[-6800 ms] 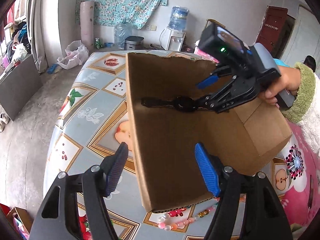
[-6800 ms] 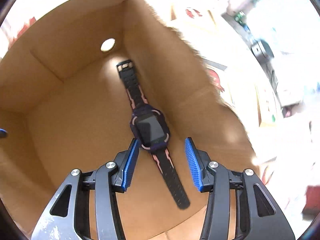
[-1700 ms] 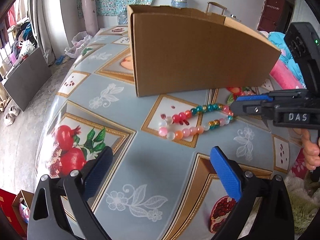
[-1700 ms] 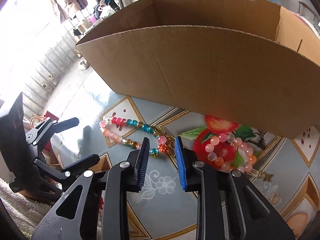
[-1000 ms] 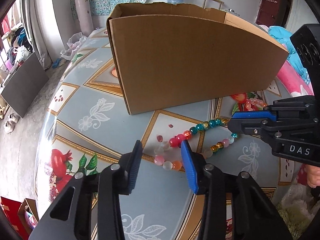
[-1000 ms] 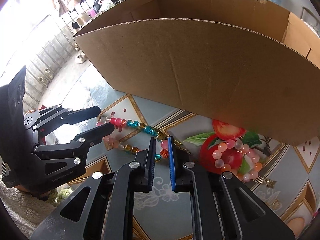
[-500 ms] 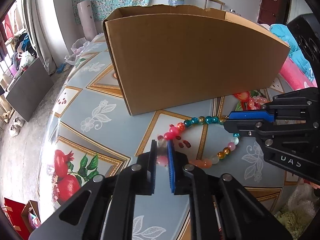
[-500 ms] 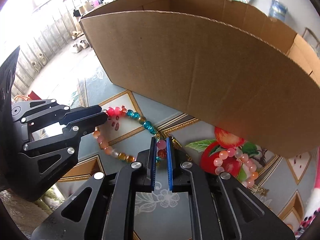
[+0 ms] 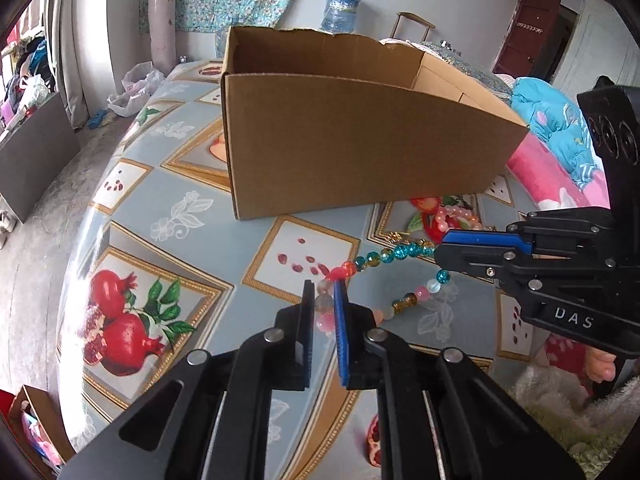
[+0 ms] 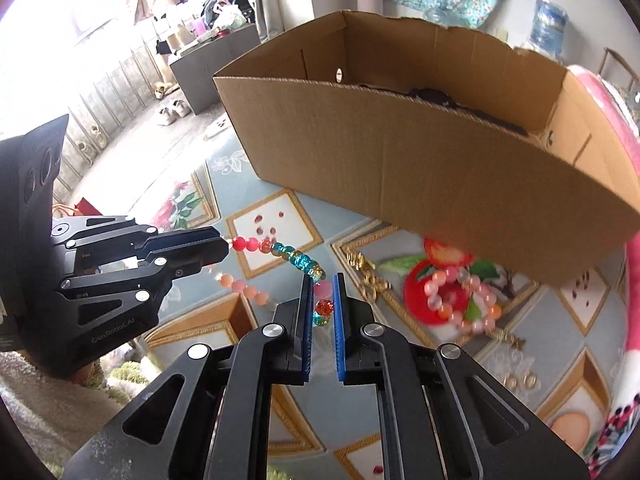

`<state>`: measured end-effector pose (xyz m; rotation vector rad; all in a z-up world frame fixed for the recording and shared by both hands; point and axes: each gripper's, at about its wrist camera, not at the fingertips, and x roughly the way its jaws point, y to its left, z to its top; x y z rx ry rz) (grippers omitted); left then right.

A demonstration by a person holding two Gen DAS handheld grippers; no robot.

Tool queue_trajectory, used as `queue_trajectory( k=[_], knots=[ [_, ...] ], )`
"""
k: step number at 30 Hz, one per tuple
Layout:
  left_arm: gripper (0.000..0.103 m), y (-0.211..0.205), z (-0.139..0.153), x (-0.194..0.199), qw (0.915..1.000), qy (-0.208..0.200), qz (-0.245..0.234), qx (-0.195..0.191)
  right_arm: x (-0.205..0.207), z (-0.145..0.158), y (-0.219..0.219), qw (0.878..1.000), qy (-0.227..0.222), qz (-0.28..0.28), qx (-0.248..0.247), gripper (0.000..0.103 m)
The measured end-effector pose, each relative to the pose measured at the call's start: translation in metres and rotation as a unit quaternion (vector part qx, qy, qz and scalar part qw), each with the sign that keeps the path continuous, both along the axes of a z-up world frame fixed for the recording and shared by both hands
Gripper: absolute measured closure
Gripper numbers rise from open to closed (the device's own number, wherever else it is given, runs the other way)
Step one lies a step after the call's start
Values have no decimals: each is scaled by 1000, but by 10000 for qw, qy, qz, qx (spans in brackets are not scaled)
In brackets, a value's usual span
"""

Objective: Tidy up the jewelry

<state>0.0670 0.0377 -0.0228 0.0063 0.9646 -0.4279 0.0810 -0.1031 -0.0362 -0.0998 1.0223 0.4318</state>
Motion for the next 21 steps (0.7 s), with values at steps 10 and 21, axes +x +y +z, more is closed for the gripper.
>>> queue_trajectory(
  k=[10,21],
  knots=[
    [93,-7,-24,-4,9988,484,-49,16,-15,-24,-16,9982,510,-281,105,75],
    [90,-10,-24,-1,9981,557,-215,132,-24,-25,-14,9988,406,-227,-182,81]
  ],
)
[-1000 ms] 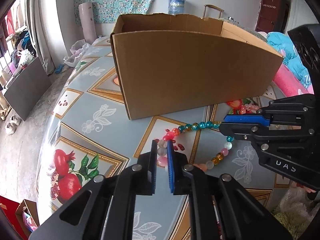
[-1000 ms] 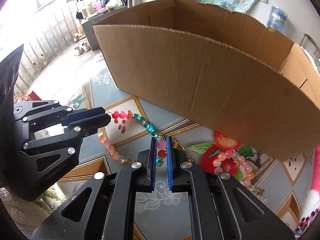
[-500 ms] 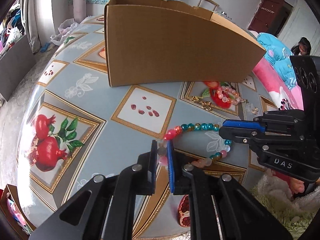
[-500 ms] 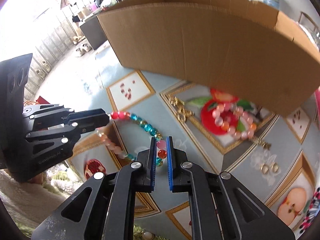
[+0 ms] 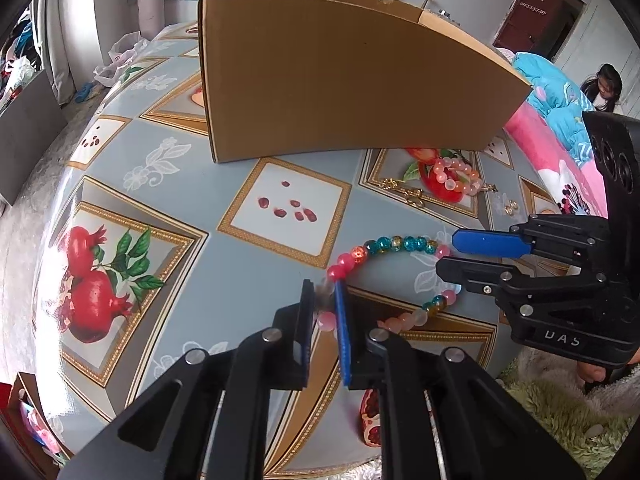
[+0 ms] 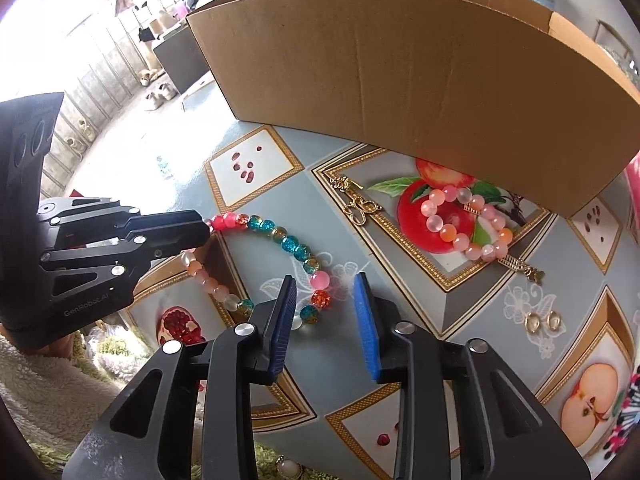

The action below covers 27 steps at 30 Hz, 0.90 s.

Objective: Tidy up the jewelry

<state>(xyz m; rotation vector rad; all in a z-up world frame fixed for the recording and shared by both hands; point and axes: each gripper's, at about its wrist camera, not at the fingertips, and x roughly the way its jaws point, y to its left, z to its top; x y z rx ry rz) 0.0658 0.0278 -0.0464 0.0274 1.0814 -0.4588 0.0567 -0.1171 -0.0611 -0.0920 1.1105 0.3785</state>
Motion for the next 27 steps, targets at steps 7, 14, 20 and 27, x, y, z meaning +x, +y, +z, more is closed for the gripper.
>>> queue_trajectory(
  k=[7,14,20,27],
  knots=[
    [81,-6,1,-2,9999,-29,-156,37,5,-3,1,10000,-31,-25,26,95],
    [81,-12,0,0,9997,-118,-172,115,11,-3,0,9999,-38,-26,115,95],
    [87,-14,0,1,9994,-219,-156,214,11,-1,0,9999,-65,11,137,95],
    [90,-13,-1,0,9992,-265,-138,263,11,5,-2,9999,-95,5,87,83]
  ],
)
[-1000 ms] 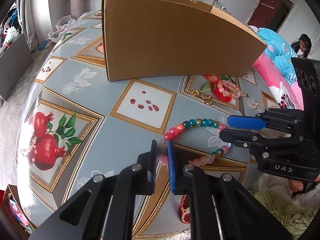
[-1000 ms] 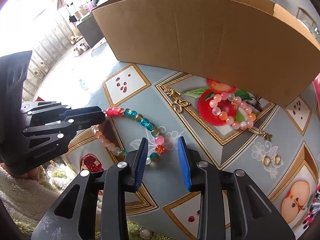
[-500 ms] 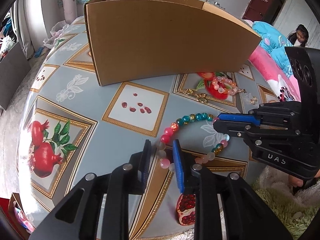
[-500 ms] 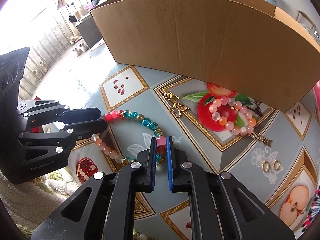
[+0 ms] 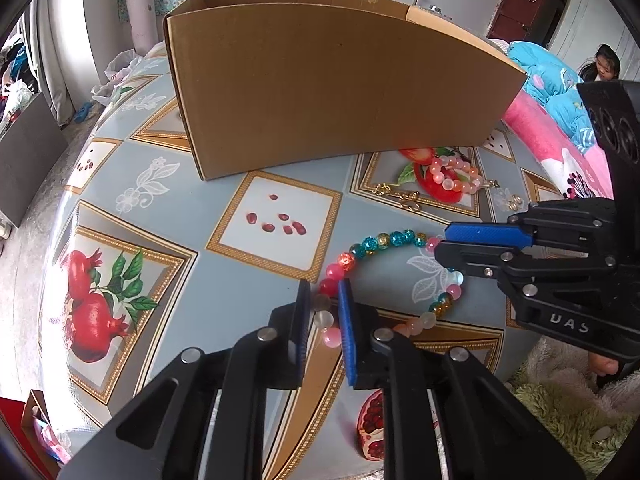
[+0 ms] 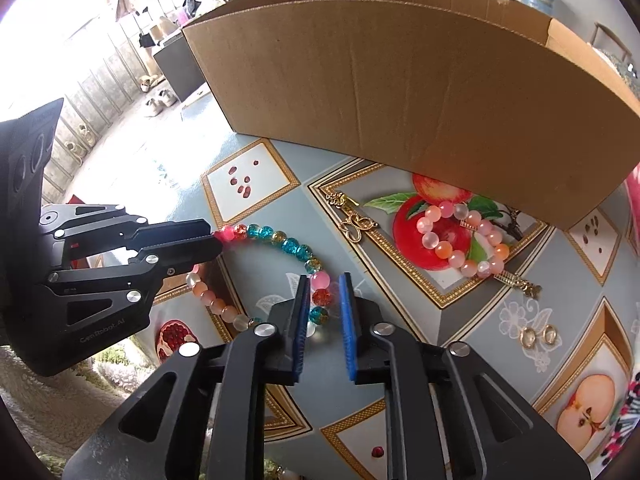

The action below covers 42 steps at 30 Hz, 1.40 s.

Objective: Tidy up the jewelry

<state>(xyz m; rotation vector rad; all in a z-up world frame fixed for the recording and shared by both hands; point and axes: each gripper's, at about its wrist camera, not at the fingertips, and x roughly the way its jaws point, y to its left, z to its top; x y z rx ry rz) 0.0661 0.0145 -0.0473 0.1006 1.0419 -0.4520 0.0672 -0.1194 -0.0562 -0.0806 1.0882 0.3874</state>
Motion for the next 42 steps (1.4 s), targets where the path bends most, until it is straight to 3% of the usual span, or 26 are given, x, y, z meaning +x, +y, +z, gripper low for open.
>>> queue_trajectory(
  k=[9,16,23,37,42],
  knots=[
    [90,-8,-1,-1,9997,-56,-106,224,0,-6,1,10000,45,14,-22,82],
    [90,-7,-1,1,9998,30,-92,175,3,-7,0,9999,9,-107,-5,95],
    [89,-7,0,5,9998,59,-137,95,4,-8,-5,9999,7,-94,104,95],
    [89,-18,0,2,9987,-165,-286,394,4,-7,-6,9999,-99,36,77,95],
    [94,-15,1,3,9988,-194,-310,314,2,-7,-3,9999,-126,-47,82,96]
  ],
)
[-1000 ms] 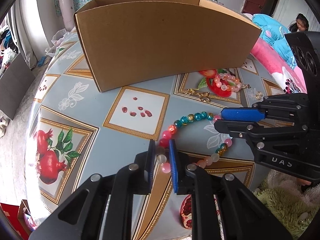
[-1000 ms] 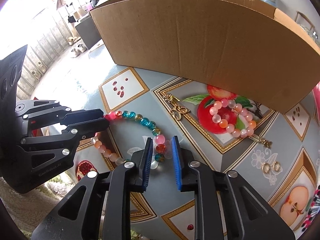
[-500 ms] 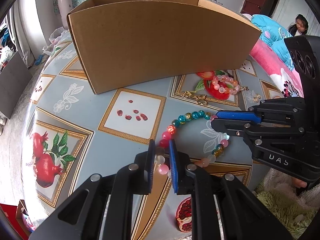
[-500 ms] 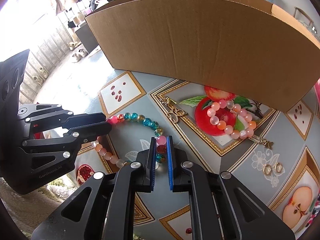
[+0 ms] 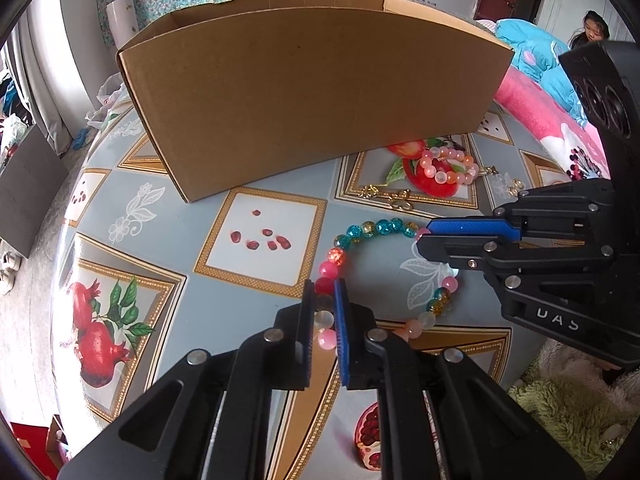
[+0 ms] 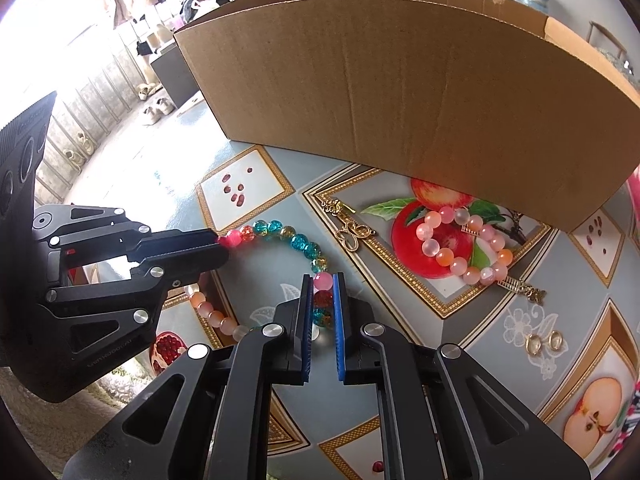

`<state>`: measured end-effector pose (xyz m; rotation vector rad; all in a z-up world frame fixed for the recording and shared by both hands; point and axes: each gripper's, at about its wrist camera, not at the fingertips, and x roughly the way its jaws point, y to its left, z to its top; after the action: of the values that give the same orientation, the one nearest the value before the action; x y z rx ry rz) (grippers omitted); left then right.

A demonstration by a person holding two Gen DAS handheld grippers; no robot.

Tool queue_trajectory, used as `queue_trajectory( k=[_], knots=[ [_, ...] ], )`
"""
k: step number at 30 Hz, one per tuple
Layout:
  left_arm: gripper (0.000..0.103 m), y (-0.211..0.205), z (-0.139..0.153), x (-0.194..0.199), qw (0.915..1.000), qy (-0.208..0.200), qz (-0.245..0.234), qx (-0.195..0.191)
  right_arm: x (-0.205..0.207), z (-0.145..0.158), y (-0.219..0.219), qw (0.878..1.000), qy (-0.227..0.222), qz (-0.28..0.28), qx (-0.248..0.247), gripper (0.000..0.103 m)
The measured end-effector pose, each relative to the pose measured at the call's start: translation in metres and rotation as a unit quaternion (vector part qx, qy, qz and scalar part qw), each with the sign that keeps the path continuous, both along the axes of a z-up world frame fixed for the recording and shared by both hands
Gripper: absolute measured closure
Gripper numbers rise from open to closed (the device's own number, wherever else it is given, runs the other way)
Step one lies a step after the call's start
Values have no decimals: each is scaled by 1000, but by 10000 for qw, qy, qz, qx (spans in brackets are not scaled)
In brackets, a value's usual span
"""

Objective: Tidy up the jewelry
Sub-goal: 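Lift the beaded bracelet with the right gripper toward the box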

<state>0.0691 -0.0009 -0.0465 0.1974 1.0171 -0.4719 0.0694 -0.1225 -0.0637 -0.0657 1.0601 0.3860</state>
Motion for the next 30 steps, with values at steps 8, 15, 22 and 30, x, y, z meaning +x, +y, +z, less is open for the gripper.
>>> queue_trajectory(
  k=[8,15,22,30],
  knots=[
    [94,2,8,-6,9998,-153,-31,-94,-4,6,-2,9999,-154,-57,28,96],
    [94,3,25,-14,9989,-434,-50,-195,-11,20,-7,9990,-442,-95,0,96],
    [94,1,47,-22,9962,-803,-95,-324,-21,36,-11,9966,-790,-221,-19,96],
    [94,-10,74,-31,9892,-1389,-347,-311,-29,52,-27,9924,-1175,-362,48,96]
  ],
)
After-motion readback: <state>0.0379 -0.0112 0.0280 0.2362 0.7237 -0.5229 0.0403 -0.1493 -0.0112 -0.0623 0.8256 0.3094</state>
